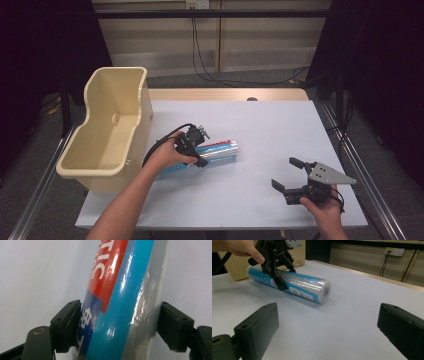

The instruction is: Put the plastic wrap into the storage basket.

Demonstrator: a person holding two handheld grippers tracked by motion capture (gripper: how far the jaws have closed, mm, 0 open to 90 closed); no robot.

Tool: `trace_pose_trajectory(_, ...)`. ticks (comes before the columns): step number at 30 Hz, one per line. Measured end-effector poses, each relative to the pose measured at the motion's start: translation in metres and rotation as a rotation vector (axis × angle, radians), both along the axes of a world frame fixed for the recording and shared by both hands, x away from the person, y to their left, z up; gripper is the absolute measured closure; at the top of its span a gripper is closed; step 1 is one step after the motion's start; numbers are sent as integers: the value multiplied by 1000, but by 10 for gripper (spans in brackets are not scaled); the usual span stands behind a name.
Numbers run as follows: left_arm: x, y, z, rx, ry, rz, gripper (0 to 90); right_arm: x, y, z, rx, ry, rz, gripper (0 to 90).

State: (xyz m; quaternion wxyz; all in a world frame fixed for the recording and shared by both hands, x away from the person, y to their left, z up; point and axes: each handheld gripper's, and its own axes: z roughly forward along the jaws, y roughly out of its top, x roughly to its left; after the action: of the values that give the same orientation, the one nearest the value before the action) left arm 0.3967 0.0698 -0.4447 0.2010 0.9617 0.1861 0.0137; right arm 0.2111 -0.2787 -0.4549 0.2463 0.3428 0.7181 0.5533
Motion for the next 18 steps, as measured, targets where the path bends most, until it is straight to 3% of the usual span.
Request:
trace_pose_trajectory(6,-4,3,-7,112,-16,-41,200,0,0,0,-2,0,0,34)
trace_pose_trajectory(11,-5,7,-8,87,-38,-37,246,0,2,0,-3,-3,2,34)
trace_pose_trajectory(13,-5,7,-8,97,-48,-53,265,0,2,0,-6,0,2,34)
trace_pose_trajectory(18,-5,6,-10,76,-46,-52,275,0,2,0,-7,-1,4,34)
